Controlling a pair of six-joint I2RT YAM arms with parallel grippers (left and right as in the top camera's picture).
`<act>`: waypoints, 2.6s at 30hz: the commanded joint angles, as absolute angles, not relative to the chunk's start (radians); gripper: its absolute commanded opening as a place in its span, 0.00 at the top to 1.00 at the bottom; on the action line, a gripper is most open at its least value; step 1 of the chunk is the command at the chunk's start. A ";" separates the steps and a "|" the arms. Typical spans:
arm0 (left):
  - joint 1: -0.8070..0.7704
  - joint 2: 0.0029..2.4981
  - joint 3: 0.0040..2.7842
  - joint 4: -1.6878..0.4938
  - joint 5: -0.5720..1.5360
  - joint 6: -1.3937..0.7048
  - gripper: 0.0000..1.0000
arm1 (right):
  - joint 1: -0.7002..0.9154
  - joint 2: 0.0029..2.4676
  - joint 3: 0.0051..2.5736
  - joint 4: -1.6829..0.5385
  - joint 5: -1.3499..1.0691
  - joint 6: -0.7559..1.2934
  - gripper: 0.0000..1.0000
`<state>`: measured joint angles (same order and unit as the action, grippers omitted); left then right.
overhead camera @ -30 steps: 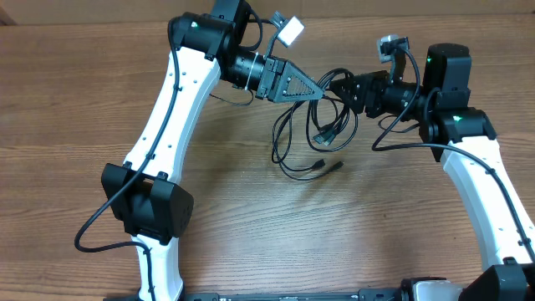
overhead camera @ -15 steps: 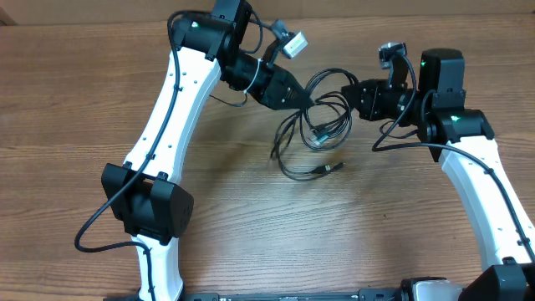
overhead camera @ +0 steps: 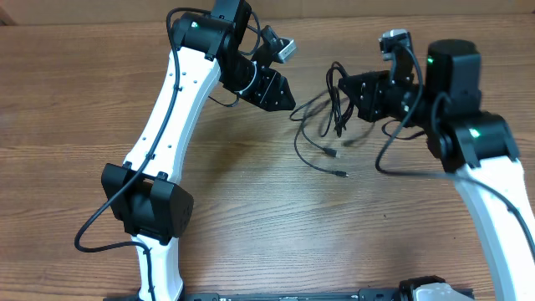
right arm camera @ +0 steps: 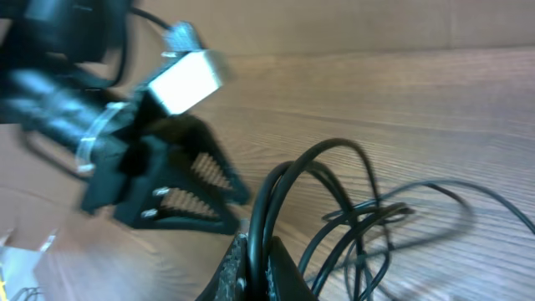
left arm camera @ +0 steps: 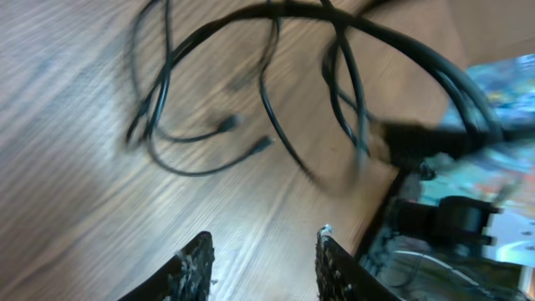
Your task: Untangle cables
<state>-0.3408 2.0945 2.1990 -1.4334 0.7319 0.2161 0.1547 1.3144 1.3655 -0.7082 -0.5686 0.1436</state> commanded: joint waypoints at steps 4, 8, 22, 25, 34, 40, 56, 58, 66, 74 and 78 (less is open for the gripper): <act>-0.370 2.093 2.207 -1.434 0.856 0.251 0.61 | 0.157 1.323 1.382 -0.838 -0.549 0.229 0.96; -0.374 2.093 2.207 -1.433 0.854 0.251 0.61 | 0.157 1.343 1.381 -0.918 -0.134 0.275 0.96; -0.374 2.093 2.207 -1.441 0.610 0.208 0.67 | 0.170 1.347 1.383 -0.926 -0.548 -0.028 0.96; -0.374 2.093 2.207 -1.441 0.556 0.193 0.66 | 0.170 1.347 1.383 -0.930 -0.711 -0.149 0.96; -0.363 2.092 2.208 -1.440 0.458 0.132 0.66 | 0.202 1.349 1.382 -1.032 -0.918 -0.355 0.88; -0.308 2.092 2.208 -1.431 0.474 0.100 0.65 | 0.265 1.353 1.381 -1.140 -0.794 -0.423 0.29; -0.309 2.092 2.207 -1.446 0.489 0.108 0.58 | 0.186 1.421 1.355 -1.066 -0.015 0.083 0.18; -0.309 2.092 2.207 -1.455 0.460 0.108 0.58 | 0.186 1.465 1.340 -1.064 -0.045 0.082 0.26; -0.308 2.092 2.207 -1.471 0.430 0.108 0.57 | 0.181 1.649 1.339 -1.067 -0.039 0.121 0.51; -0.308 2.092 2.207 -1.470 0.430 0.108 0.58 | 0.160 1.739 1.338 -1.088 -0.013 0.157 0.52; -0.308 2.092 2.207 -1.471 0.430 0.107 0.58 | 0.160 1.739 1.338 -1.096 0.002 0.157 0.52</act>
